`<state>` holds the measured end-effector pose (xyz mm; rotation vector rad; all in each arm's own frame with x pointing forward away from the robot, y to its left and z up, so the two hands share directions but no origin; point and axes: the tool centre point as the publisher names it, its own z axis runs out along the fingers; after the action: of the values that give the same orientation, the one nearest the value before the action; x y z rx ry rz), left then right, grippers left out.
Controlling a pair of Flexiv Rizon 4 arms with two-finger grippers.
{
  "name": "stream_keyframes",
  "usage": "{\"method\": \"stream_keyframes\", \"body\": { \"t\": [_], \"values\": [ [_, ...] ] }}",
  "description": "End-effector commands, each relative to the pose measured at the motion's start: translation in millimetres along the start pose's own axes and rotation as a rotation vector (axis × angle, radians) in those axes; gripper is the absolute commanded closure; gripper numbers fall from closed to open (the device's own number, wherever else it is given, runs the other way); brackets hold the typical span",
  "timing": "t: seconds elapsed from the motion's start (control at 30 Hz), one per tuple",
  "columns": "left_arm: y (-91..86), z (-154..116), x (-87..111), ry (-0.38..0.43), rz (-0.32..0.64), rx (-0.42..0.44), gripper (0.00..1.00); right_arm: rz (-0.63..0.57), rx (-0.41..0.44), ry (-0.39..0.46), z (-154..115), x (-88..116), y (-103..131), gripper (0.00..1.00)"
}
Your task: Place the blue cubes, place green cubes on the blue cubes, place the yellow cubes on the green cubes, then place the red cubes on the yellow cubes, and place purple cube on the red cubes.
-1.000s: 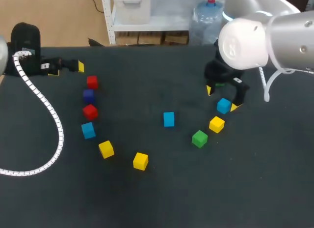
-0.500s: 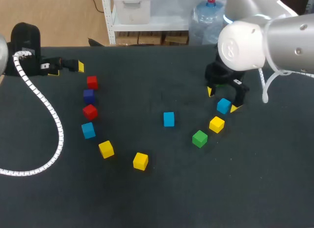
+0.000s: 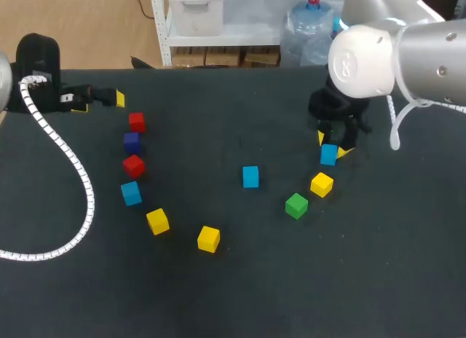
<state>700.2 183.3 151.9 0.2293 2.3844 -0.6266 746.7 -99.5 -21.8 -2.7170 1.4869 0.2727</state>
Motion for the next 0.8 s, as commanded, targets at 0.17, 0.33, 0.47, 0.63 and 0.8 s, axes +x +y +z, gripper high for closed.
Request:
{"method": "stream_keyframes", "body": {
  "t": [0.17, 0.33, 0.47, 0.63, 0.8],
  "values": [
    [1.5, 0.3, 0.9, -0.005, 0.001, 0.006, 0.0, -0.016, -0.009, 0.016, 0.1, -2.6, 1.1, 0.0],
    [1.5, 0.3, 0.9, -0.005, 0.001, 0.006, 0.0, 0.056, -0.024, 0.011, -5.7, -1.9, 2.9, 0.0],
    [1.5, 0.3, 0.9, -0.005, 0.001, 0.006, 0.0, 0.167, -0.012, 0.004, -17.5, -8.7, 7.9, 0.0],
    [1.5, 0.3, 0.9, -0.005, 0.001, 0.006, 0.0, 0.333, 0.034, 0.023, -28.3, -17.2, 7.8, 0.0],
    [1.5, 0.3, 0.9, -0.005, 0.001, 0.006, 0.0, 0.462, 0.036, 0.012, -28.3, -20.4, 3.9, 0.0]
  ]
}}
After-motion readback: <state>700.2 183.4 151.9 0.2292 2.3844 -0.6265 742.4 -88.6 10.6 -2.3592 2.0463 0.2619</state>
